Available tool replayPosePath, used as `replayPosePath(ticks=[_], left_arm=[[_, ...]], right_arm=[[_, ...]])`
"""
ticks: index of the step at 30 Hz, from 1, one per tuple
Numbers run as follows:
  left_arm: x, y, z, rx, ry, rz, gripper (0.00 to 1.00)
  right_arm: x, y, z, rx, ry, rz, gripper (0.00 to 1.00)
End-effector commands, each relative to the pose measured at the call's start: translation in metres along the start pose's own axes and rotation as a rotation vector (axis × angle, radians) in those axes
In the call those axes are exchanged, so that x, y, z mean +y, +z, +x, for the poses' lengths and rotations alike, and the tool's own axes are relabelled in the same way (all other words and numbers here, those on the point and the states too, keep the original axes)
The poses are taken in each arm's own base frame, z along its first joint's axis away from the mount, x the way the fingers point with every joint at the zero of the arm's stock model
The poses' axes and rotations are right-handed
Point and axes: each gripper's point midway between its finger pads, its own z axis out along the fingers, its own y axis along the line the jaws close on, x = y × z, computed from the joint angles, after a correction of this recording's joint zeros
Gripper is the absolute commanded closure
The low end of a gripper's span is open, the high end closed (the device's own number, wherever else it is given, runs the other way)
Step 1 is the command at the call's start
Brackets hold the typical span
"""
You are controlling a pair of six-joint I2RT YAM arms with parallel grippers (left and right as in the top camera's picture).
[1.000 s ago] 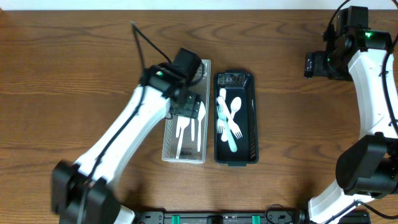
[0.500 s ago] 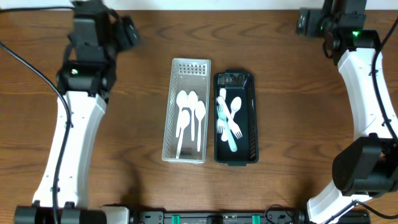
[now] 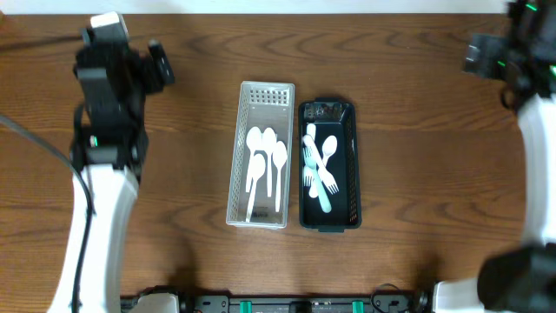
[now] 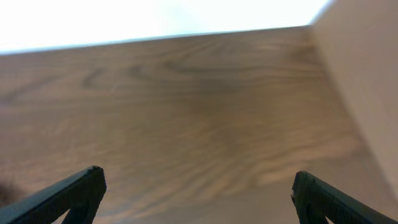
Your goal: Pack container
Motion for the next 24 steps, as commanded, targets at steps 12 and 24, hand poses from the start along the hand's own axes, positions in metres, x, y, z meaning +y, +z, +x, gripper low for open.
replayPosePath(ticks=[12,24], left_arm=[[0.003,-0.121,0.105,-0.115,0.026,0.13,0.02],[0.005,-0.129,0.109,-0.136,0.022,0.133,0.02]], right_arm=[[0.03,-0.11,0.144,-0.278,-0.018,-0.082,0.01],[0.034,-0.108,0.18,-0.239,-0.029,-0.114,0.01]])
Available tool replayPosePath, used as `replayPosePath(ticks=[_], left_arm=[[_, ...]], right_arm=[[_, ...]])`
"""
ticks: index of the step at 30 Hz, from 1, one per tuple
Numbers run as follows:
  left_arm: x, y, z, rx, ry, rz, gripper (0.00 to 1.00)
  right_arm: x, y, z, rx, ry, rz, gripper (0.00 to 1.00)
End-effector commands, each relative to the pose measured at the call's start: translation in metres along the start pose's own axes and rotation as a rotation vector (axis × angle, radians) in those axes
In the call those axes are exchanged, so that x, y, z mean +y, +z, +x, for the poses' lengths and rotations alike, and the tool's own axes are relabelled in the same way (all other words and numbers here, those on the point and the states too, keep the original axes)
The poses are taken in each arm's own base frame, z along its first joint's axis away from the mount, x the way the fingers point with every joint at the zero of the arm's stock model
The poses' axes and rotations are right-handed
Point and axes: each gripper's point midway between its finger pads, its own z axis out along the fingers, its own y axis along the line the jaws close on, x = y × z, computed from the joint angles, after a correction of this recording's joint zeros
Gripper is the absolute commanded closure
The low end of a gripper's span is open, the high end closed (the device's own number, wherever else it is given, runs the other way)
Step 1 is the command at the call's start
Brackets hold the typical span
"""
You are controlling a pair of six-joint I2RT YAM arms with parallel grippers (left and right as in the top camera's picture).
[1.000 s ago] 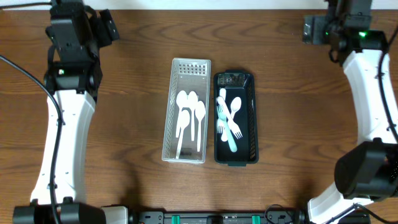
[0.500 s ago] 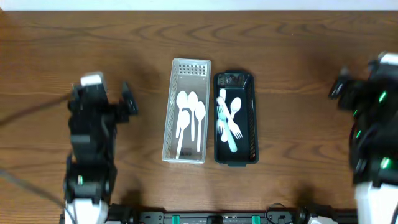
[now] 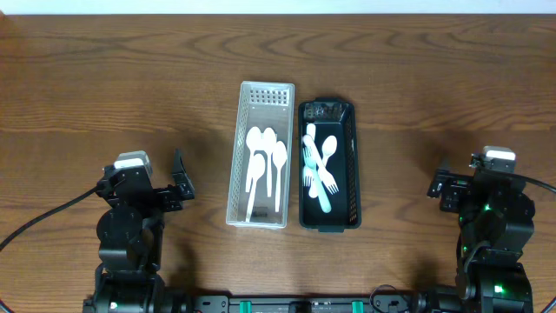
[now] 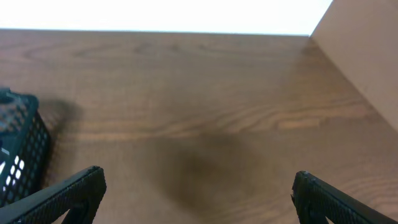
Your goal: Pack container
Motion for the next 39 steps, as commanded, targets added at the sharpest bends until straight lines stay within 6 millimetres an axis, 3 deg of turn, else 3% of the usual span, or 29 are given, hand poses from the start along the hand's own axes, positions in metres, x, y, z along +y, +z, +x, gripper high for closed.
replayPosePath(ticks=[1,12,22,26,29,33,39], left_arm=[[-0.002,0.0,-0.001,-0.001,0.011,0.006,0.02],[-0.002,0.0,-0.001,0.0,0.011,0.006,0.02],[-0.002,0.0,-0.001,-0.001,0.011,0.006,0.02],[-0.002,0.0,-0.001,0.0,0.011,0.006,0.02],[-0.002,0.0,-0.001,-0.001,0.011,0.006,0.02],[-0.002,0.0,-0.001,0.0,0.011,0.006,0.02],[-0.002,0.0,-0.001,0.0,0.011,0.006,0.02]], right_arm=[[0.003,-0.001,0.007,0.026,0.009,-0.013,0.01],[0.004,-0.007,0.055,0.222,-0.016,-0.018,0.01],[-0.003,-0.023,0.083,0.327,-0.07,0.007,0.01],[0.005,-0.044,0.081,0.257,-0.092,-0.039,0.01],[0.011,-0.061,0.064,0.116,-0.11,-0.084,0.01],[0.032,-0.077,0.054,-0.017,-0.067,-0.215,0.01],[0.055,-0.049,0.039,-0.201,-0.038,-0.288,0.01]])
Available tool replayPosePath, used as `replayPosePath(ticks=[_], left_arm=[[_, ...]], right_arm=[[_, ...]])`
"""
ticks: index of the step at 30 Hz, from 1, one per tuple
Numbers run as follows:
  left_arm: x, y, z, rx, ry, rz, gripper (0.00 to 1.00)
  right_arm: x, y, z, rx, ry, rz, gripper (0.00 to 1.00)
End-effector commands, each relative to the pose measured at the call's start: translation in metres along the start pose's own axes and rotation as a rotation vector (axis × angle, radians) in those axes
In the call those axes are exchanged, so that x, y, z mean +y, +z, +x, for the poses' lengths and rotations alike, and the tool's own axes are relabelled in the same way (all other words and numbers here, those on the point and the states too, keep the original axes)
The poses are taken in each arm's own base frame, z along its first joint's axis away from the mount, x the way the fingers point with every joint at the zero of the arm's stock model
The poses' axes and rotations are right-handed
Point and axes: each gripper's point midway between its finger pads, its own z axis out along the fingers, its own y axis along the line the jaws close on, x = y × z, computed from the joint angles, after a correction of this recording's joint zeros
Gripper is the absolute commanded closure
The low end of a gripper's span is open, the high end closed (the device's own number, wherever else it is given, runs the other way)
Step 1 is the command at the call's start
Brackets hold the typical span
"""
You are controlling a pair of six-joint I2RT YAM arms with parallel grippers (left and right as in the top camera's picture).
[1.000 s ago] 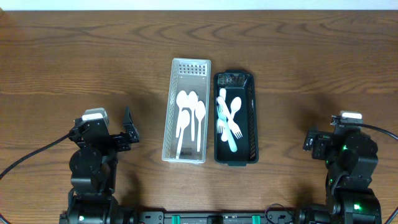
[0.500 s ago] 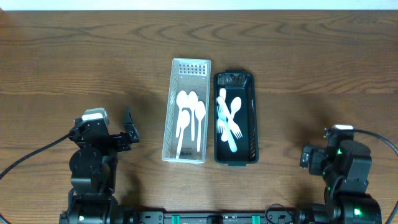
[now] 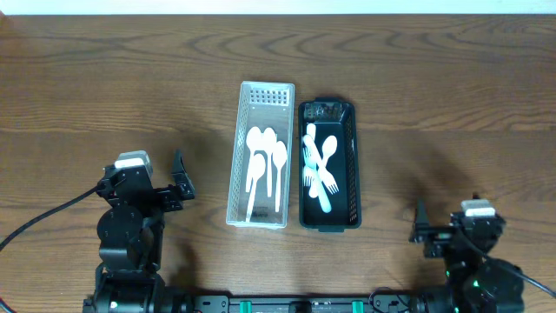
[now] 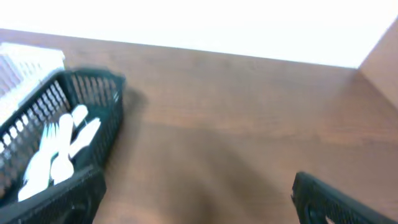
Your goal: Pack container
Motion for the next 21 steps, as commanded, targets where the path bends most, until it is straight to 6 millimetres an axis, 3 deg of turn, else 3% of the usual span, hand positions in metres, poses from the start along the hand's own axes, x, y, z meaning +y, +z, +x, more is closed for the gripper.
replayPosePath(ticks=[1,5,8,13,21], left_arm=[[-0.002,0.0,-0.002,-0.005,0.011,0.007,0.02],[-0.002,0.0,-0.002,-0.005,0.011,0.007,0.02],[-0.002,0.0,-0.002,-0.005,0.011,0.007,0.02],[-0.002,0.0,-0.002,-0.005,0.011,0.007,0.02],[-0.002,0.0,-0.002,-0.005,0.011,0.007,0.02]], right_arm=[[0.015,0.022,0.013,-0.038,0.014,-0.068,0.01],[0.019,0.044,0.002,-0.221,0.022,-0.07,0.01],[0.02,0.053,0.006,-0.302,0.017,-0.065,0.01],[0.023,0.06,0.037,-0.173,-0.041,-0.073,0.01],[0.025,0.06,0.036,-0.177,-0.042,-0.085,0.01]])
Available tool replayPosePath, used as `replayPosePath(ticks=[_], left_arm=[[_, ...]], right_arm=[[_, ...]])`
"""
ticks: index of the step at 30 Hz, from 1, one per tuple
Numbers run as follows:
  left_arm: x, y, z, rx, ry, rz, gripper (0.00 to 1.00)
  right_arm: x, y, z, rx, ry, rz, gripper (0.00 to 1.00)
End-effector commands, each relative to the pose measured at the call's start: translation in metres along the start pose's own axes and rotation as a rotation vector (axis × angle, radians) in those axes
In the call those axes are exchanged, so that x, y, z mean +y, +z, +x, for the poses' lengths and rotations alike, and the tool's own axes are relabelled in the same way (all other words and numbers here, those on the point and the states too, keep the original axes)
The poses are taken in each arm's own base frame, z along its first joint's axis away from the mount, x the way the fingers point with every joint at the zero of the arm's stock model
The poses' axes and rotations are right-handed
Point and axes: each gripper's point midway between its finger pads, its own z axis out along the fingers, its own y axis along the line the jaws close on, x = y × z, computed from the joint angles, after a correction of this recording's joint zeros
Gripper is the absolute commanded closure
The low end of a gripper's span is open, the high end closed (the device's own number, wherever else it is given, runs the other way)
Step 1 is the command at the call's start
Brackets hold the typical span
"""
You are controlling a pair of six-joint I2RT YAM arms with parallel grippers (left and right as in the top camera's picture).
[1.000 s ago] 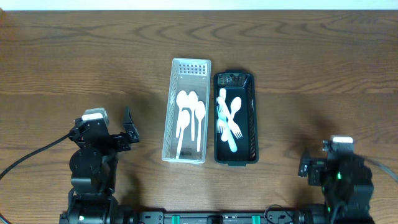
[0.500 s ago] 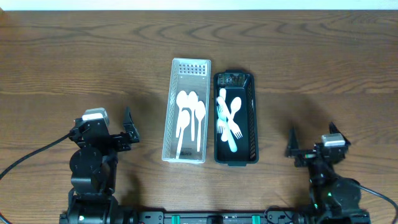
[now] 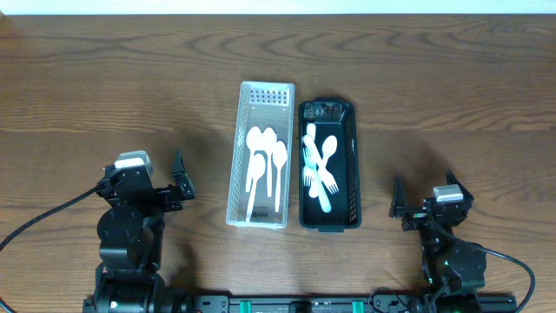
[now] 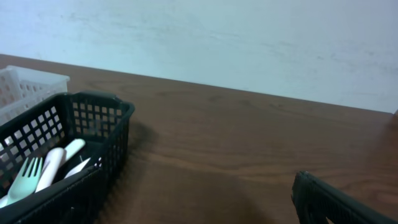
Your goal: Pack container
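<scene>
A white slotted basket [image 3: 267,88] holds three white spoons [image 3: 261,155]. Right beside it, a black mesh basket [image 3: 327,106] holds pale forks and spoons [image 3: 318,165]. My left gripper [image 3: 182,177] rests open at the near left, about a hand's width from the white basket. At the near right, my right gripper [image 3: 424,189] is open and empty, facing the far side of the table. In the right wrist view the black basket [image 4: 93,124] stands at the left with a mint fork [image 4: 22,177] inside. One finger [image 4: 329,199] shows at the lower right.
The baskets stand side by side in the middle of a brown wooden table [image 3: 434,87]. A pale wall [image 4: 249,43] rises behind the table's far edge. A cable [image 3: 43,217] trails from the left arm toward the left edge.
My right arm has shifted a little left and away from the near edge, and its camera now looks more level, showing the wall. The left arm and both baskets are unchanged.
At first both arms were raised near the far corners, the right gripper open over bare wood. Then both were folded low by the near edge. My right arm then sat closer to the near edge, facing the black basket, and now stands slightly forward.
</scene>
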Motion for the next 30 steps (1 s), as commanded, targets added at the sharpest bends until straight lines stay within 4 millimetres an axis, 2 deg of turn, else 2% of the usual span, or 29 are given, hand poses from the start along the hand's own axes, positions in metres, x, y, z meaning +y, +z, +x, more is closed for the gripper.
replayPosePath(ticks=[1,18,21,25,27,30], left_arm=[[-0.002,-0.001,-0.002,-0.006,0.01,0.007,0.02],[-0.001,-0.001,-0.002,-0.005,0.011,0.006,0.02],[0.005,-0.001,0.011,0.046,0.019,-0.025,0.02],[0.006,-0.017,0.032,0.119,0.029,-0.014,0.02],[0.006,-0.029,0.034,0.107,0.03,-0.006,0.02],[0.008,-0.046,0.027,0.042,0.029,0.0,0.02]], right_arm=[[0.006,0.0,0.0,0.0,-0.017,-0.029,0.01],[0.006,0.0,0.0,0.0,-0.016,-0.029,0.01],[0.006,0.0,0.0,0.0,-0.016,-0.029,0.01],[0.006,0.0,0.0,0.0,-0.017,-0.029,0.01],[0.006,0.0,0.0,0.0,-0.016,-0.029,0.01],[0.006,0.0,0.0,0.0,-0.016,-0.029,0.01]])
